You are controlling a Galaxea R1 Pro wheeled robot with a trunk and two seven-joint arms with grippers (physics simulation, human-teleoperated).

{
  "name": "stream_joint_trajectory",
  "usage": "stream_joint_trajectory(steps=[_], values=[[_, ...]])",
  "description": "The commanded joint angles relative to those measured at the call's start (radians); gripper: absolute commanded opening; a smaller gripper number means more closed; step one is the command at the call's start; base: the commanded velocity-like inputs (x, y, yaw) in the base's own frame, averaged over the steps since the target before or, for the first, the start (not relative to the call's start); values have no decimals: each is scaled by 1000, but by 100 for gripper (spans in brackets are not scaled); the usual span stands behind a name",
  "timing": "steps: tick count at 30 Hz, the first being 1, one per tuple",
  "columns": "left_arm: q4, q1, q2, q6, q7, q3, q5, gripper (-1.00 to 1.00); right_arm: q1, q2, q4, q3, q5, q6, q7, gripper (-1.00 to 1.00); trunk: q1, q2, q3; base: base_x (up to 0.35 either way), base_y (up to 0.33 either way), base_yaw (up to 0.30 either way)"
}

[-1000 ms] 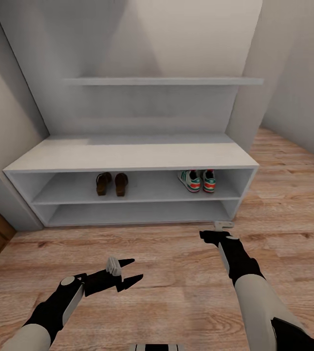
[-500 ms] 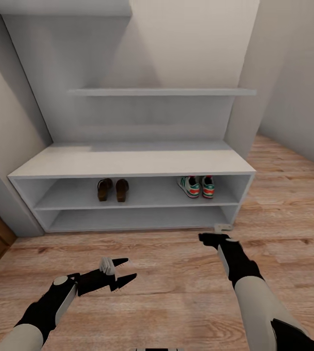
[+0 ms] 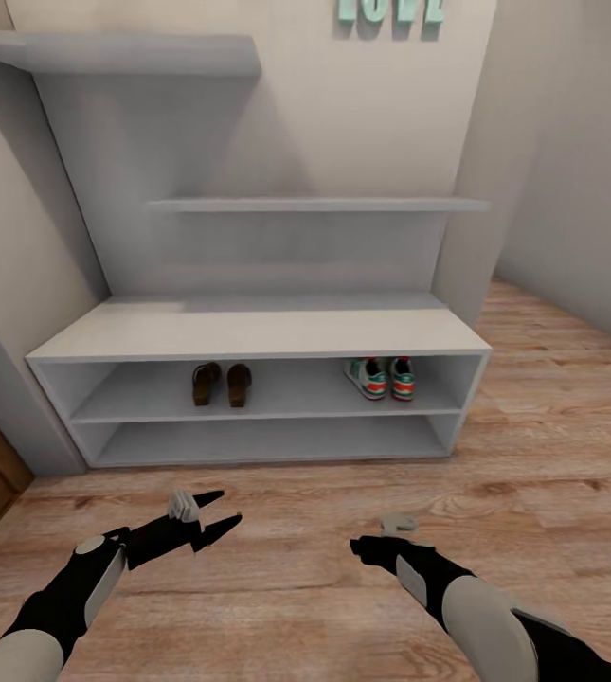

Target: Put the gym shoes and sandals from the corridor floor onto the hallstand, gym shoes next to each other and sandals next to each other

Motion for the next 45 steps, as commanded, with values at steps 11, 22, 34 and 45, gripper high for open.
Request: stream_joint_trajectory(steps=[11, 22, 34, 45], values=[[2, -1, -1, -6, 1, 1, 0, 100, 2, 0, 15, -12, 7, 5, 1, 100, -5, 2, 42, 0, 0, 0], [2, -1, -1, -6, 5, 0, -1, 100, 2, 0, 15, -13, 7, 5, 1, 100, -47, 79, 75, 0, 0, 0], [2, -1, -1, -6, 5, 0, -1, 100, 2, 0, 16, -13, 7, 5, 1, 100, -93, 163, 96, 0, 0, 0], [3, -1, -1, -6, 7, 0, -1, 100, 3, 0, 17, -14, 7, 5, -1, 100, -116, 205, 109, 0, 0, 0]])
